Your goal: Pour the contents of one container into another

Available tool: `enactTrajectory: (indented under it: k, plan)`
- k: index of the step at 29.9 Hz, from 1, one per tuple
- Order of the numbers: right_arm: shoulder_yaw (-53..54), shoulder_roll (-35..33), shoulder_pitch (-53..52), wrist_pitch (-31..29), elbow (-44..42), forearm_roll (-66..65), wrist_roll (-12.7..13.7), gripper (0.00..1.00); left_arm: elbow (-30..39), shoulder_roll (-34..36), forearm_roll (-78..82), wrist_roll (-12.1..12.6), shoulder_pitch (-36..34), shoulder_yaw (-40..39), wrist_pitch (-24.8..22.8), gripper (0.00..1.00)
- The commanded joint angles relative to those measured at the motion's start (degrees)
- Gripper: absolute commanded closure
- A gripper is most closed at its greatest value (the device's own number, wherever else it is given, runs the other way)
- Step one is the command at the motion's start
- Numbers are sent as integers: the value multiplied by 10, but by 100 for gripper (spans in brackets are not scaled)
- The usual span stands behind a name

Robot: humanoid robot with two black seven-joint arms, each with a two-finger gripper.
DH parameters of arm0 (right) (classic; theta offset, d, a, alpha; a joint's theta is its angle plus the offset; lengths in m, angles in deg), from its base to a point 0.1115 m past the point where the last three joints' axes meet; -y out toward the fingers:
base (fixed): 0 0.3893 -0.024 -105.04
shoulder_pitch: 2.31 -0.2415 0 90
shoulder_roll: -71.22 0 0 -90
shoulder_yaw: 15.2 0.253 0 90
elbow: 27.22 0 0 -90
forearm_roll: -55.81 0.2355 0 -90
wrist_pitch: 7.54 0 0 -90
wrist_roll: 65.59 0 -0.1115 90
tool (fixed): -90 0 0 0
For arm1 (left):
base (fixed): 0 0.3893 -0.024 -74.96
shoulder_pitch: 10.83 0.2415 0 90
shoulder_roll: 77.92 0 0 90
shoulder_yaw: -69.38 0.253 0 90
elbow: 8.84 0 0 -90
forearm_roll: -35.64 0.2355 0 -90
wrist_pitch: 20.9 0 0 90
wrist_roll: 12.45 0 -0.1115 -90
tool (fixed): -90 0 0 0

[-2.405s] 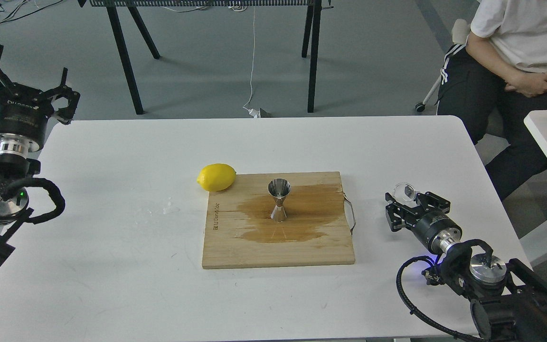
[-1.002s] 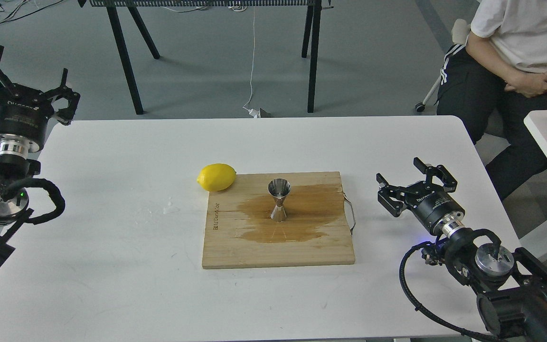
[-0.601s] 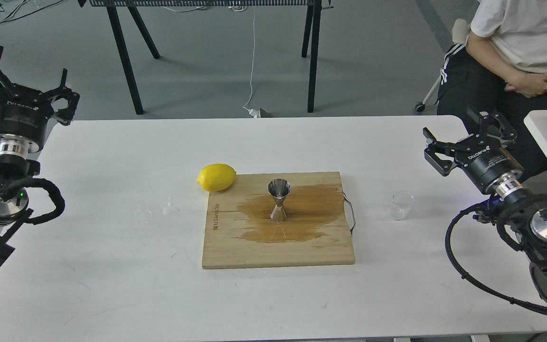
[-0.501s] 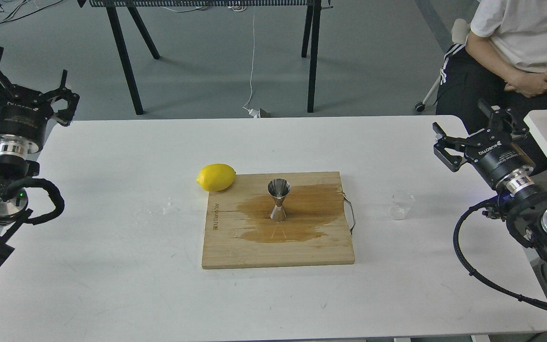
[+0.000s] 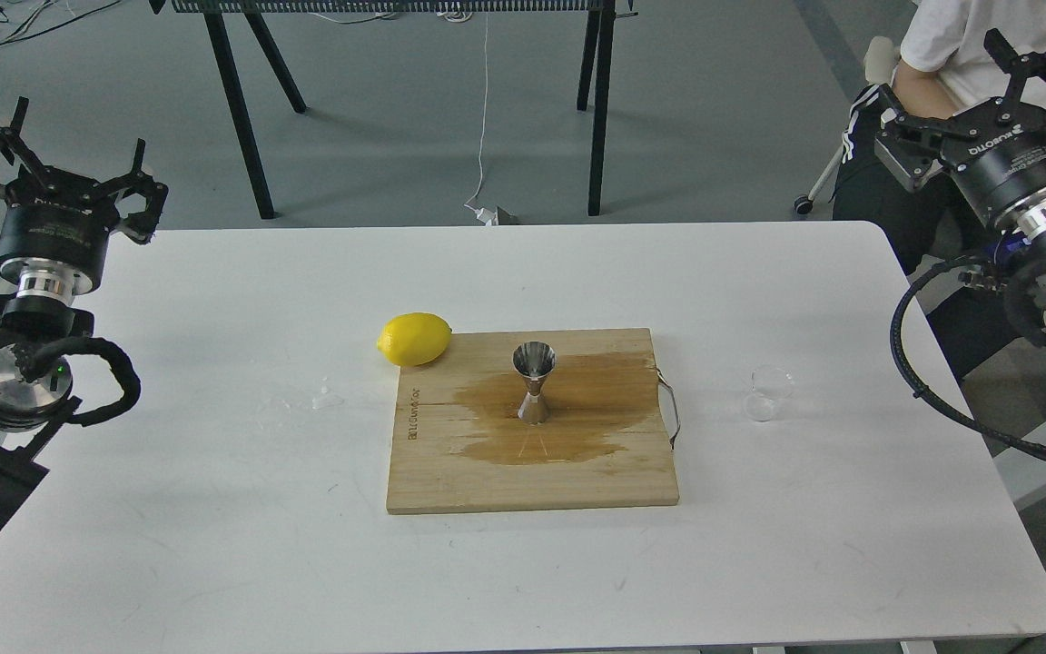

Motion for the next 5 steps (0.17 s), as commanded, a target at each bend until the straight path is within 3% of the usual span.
enactTrajectory:
  k: [1,5]
  plan:
    - [0,23,-18,0,-29,1,-34,0,0,0,0,6,-12,0,1,0]
    - [-2,25,-18,0,-29,0,-49,0,0,1,0,7,-16,0,1,0]
